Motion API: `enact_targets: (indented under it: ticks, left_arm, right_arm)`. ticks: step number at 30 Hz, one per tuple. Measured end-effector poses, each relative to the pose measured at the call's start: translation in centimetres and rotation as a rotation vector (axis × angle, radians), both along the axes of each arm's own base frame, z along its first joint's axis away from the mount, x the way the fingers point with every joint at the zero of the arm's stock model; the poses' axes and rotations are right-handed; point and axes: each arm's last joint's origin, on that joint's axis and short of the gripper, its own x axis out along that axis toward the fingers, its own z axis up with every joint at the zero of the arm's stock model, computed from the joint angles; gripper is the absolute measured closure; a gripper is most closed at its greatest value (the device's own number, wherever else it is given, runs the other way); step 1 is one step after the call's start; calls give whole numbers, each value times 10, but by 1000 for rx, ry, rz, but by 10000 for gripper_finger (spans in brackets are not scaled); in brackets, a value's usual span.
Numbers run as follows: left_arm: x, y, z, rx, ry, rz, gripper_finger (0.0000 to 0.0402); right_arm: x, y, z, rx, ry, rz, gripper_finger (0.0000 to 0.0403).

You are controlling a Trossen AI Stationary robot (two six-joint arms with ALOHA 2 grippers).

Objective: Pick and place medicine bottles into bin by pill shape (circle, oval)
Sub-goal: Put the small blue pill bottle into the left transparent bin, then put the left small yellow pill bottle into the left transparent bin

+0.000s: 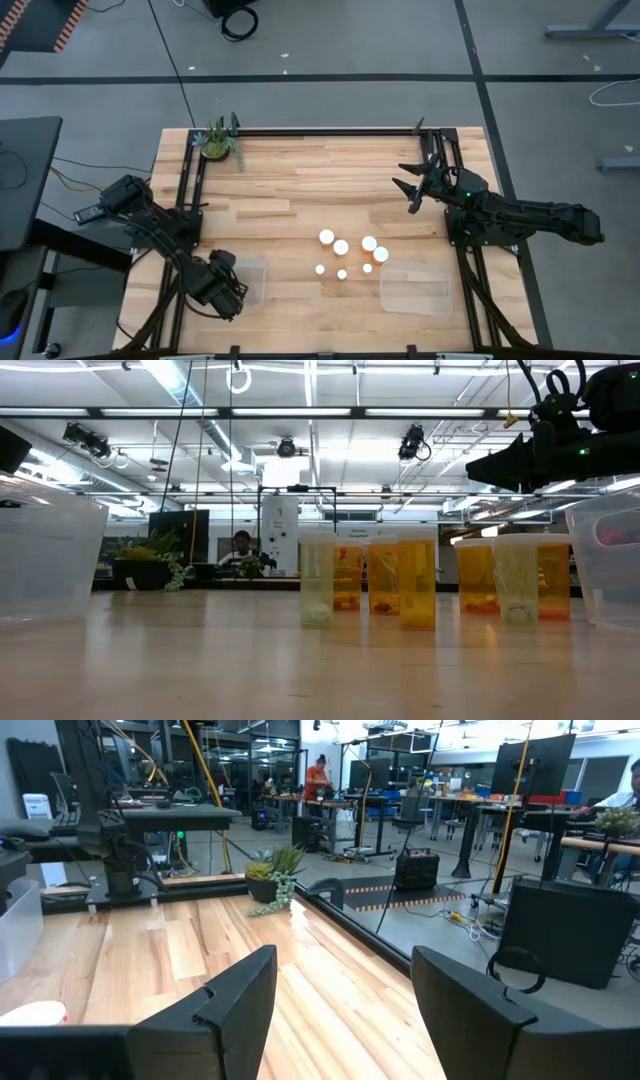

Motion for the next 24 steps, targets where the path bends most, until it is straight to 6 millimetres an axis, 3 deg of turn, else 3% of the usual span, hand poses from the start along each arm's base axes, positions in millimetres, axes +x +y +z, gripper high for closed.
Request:
enact_targets:
  ticks: [8,24]
  left_arm:
    - [-7,8,16,-12,-2,-2,139]
    - [7,36,43,-78,-122,-14,165]
  right_arm:
    - [0,0,0,0,0,0,164]
    - [0,0,0,0,0,0,164]
